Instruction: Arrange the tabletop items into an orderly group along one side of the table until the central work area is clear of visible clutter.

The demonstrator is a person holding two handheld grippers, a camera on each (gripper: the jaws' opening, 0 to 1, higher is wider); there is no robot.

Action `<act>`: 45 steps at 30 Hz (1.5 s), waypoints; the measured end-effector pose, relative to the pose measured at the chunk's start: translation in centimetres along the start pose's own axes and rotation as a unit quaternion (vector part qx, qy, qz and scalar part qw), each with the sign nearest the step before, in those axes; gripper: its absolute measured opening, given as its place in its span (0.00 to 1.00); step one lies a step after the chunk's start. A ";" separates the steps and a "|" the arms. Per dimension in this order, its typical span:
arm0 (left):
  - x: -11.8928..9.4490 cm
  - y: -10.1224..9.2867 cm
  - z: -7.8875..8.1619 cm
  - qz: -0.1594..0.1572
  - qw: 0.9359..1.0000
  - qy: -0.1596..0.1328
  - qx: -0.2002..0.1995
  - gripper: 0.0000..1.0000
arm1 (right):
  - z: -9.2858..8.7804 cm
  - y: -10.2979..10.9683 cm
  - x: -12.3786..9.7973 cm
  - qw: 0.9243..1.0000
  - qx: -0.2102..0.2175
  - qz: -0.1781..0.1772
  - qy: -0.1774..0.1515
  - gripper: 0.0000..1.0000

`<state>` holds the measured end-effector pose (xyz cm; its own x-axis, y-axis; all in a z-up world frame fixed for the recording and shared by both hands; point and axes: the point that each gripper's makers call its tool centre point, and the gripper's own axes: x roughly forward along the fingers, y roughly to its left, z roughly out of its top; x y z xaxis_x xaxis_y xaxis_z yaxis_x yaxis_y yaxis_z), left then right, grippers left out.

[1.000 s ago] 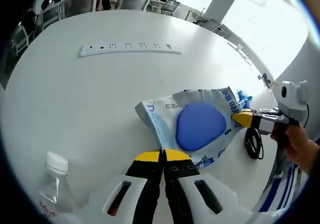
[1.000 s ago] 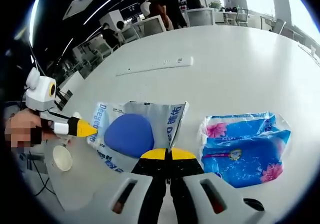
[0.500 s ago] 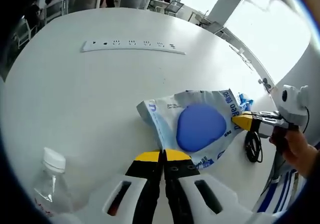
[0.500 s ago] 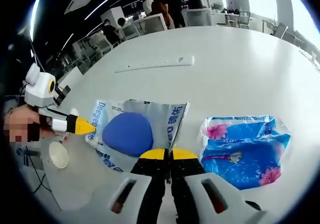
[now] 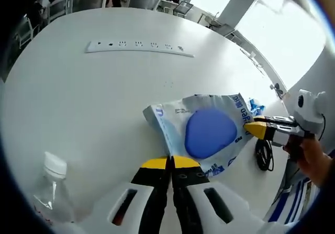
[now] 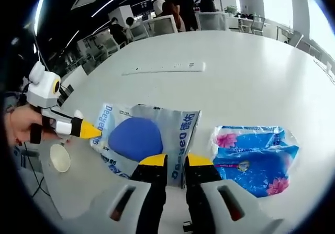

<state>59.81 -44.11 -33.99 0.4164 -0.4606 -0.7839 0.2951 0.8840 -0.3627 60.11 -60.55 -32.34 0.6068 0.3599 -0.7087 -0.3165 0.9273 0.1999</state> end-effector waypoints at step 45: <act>-0.5 -0.6 0.1 -0.019 1.000 -0.003 0.019 0.23 | 0.8 0.5 -1.7 0.999 -0.036 0.001 -0.008 0.17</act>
<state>59.56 -44.39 -33.33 0.4095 -0.4942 -0.7668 0.3440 0.8622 -0.3720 59.48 -60.60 -30.46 0.6175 0.3636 -0.6975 -0.3684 0.9172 0.1520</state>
